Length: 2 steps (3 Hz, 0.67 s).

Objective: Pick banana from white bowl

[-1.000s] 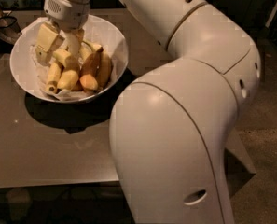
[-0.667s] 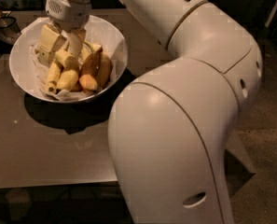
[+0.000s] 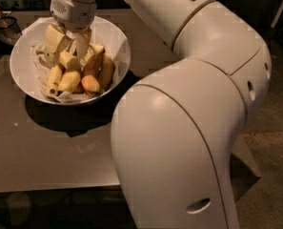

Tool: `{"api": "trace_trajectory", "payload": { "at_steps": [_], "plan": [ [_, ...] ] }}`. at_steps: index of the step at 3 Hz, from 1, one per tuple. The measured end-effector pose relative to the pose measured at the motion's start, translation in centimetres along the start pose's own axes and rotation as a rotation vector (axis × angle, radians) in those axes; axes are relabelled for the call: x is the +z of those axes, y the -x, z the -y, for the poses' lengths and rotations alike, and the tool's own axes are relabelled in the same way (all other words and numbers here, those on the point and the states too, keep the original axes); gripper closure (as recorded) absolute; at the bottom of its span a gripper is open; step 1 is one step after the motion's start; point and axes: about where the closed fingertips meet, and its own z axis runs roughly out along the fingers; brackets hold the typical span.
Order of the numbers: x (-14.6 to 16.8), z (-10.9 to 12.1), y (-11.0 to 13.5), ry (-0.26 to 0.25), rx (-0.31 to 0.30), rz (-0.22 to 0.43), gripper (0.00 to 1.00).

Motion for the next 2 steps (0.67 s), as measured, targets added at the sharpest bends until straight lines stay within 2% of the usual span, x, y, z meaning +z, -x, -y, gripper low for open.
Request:
{"api": "trace_trajectory", "payload": {
  "at_steps": [2],
  "plan": [
    [1.57, 0.41, -0.06, 0.011, 0.013, -0.031, 0.34]
  ]
}}
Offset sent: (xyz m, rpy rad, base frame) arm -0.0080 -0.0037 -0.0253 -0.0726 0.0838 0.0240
